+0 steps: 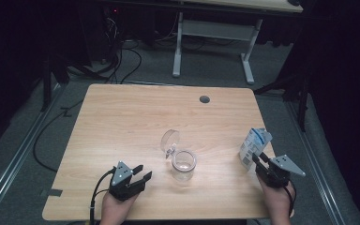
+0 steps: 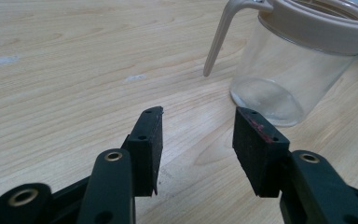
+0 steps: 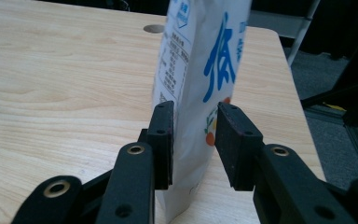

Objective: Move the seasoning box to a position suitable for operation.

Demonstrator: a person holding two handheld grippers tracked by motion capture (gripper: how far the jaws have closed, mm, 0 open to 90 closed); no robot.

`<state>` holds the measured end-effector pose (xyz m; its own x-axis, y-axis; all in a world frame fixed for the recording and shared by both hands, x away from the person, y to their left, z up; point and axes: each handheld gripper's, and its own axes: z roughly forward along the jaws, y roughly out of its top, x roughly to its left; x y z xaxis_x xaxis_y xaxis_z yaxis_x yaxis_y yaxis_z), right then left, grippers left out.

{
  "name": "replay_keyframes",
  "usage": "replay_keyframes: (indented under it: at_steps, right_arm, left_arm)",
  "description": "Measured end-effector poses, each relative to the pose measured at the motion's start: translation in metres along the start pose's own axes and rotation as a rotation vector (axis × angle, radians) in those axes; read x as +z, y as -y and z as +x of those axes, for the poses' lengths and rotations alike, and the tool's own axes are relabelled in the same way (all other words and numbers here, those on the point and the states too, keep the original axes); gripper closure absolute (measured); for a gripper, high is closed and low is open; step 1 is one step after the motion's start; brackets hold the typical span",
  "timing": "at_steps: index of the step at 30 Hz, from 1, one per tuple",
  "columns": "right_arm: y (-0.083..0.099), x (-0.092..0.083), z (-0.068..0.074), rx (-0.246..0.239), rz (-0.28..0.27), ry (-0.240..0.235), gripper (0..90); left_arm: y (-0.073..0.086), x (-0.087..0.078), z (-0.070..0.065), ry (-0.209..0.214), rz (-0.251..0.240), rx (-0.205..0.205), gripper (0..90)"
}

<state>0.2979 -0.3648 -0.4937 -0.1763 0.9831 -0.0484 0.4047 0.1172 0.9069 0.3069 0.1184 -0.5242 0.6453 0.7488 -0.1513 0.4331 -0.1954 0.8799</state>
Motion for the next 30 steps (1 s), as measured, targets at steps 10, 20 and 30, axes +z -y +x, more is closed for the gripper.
replay_keyframes:
  at_steps: [10,20,30]
  right_arm:
    - [-0.004,0.005,0.003,0.0,-0.006,-0.039,49.3]
    - [-0.008,0.011,-0.001,0.022,-0.031,-0.027,67.9]
    - [-0.008,0.009,0.0,-0.015,-0.048,-0.037,88.7]
  left_arm:
    - [0.001,-0.007,0.001,-0.009,0.0,-0.006,52.4]
    - [0.006,-0.016,0.006,-0.028,-0.006,-0.02,52.1]
    - [0.007,-0.016,0.006,-0.027,-0.003,-0.017,51.9]
